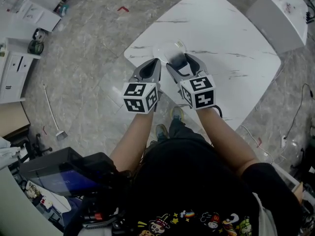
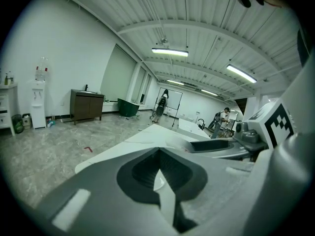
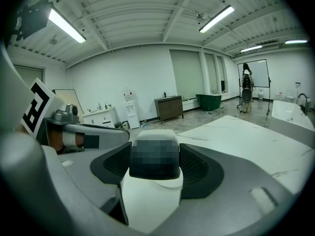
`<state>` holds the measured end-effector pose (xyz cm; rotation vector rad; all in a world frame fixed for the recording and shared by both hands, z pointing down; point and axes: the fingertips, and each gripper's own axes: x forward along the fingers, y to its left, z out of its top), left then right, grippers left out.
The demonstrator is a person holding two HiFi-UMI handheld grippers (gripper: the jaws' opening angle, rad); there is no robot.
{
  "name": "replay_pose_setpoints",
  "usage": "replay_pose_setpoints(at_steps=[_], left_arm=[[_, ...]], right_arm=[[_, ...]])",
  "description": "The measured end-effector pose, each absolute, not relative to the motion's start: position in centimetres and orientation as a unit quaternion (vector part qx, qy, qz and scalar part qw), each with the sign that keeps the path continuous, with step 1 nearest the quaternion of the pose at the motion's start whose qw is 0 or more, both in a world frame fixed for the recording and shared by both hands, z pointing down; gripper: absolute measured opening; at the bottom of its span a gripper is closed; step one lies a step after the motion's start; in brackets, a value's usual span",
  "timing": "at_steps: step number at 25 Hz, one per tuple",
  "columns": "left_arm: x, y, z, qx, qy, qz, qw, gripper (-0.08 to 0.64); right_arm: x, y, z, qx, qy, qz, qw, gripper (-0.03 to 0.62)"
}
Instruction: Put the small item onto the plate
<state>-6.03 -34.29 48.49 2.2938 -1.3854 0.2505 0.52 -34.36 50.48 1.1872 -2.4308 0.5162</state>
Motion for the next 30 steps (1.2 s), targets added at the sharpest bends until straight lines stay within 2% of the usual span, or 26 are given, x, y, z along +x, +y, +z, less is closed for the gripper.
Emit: replay_pose_setpoints(at_steps=[16, 30], left_arm=[[-8.4, -37.5, 52.7, 0.815, -0.512, 0.100, 0.252, 0.000], [-8.3, -37.3, 52.6, 0.813, -0.513, 0.096, 0.257, 0.000]], right_arm=[[-2.2, -39.7, 58.2, 0.411, -0.853, 0.189, 0.260, 0.327], [-2.5, -41.1, 62.3, 0.405, -0.835, 0.206, 0.310, 0.327]])
